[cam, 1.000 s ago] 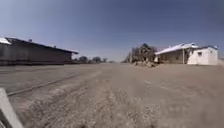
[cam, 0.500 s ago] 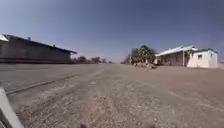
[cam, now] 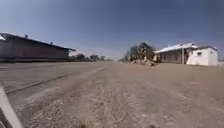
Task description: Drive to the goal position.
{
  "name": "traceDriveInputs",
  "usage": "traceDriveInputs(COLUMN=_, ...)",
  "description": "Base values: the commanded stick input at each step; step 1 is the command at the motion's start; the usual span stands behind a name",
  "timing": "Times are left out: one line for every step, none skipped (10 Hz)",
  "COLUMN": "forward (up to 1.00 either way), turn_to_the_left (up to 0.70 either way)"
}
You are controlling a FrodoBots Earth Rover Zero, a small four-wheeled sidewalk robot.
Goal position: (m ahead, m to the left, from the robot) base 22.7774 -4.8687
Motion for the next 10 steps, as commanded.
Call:
traceDriveInputs(forward=0.7, turn_to_the_left=0.0)
traceDriveInputs(forward=0.7, turn_to_the_left=0.0)
traceDriveInputs(forward=0.7, turn_to_the_left=0.0)
traceDriveInputs(forward=0.7, turn_to_the_left=0.0)
traceDriveInputs(forward=0.7, turn_to_the_left=0.0)
traceDriveInputs(forward=0.7, turn_to_the_left=0.0)
traceDriveInputs(forward=0.7, turn_to_the_left=0.0)
traceDriveInputs(forward=0.7, turn_to_the_left=0.0)
traceDriveInputs(forward=0.7, turn_to_the_left=0.0)
traceDriveInputs(forward=0.7, turn_to_the_left=0.0)
